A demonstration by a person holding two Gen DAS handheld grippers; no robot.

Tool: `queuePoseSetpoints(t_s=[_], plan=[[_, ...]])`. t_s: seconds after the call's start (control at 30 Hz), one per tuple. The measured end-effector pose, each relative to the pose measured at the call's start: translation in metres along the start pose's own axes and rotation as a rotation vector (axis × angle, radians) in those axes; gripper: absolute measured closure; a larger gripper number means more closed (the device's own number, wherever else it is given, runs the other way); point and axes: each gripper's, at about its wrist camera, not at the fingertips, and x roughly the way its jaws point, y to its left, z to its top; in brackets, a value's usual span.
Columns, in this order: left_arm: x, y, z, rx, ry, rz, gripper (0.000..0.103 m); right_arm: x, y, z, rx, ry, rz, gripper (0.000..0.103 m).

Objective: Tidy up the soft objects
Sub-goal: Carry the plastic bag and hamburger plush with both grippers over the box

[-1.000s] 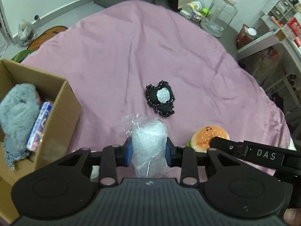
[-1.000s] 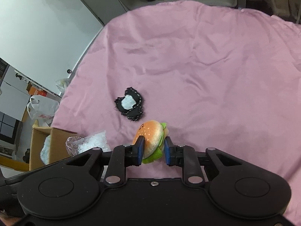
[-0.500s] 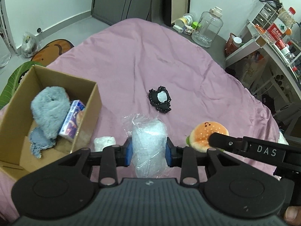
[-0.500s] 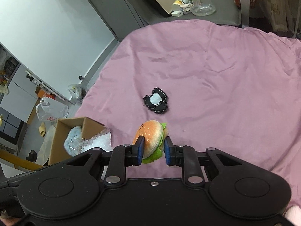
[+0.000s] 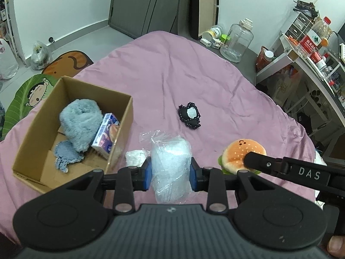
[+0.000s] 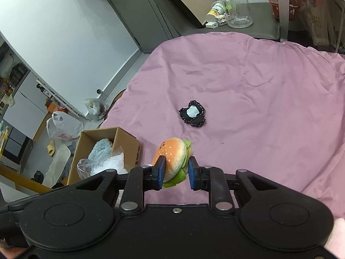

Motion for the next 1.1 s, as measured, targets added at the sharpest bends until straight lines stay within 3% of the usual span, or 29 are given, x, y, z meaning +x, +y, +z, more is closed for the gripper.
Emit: queuePoseSetpoints(t_s=[1.1], plan=[[-0.06, 0.091, 0.004, -0.1, -0.081, -0.01, 0.07, -0.005, 0.087, -0.017, -0.071, -0.042, 0.014, 0.081]])
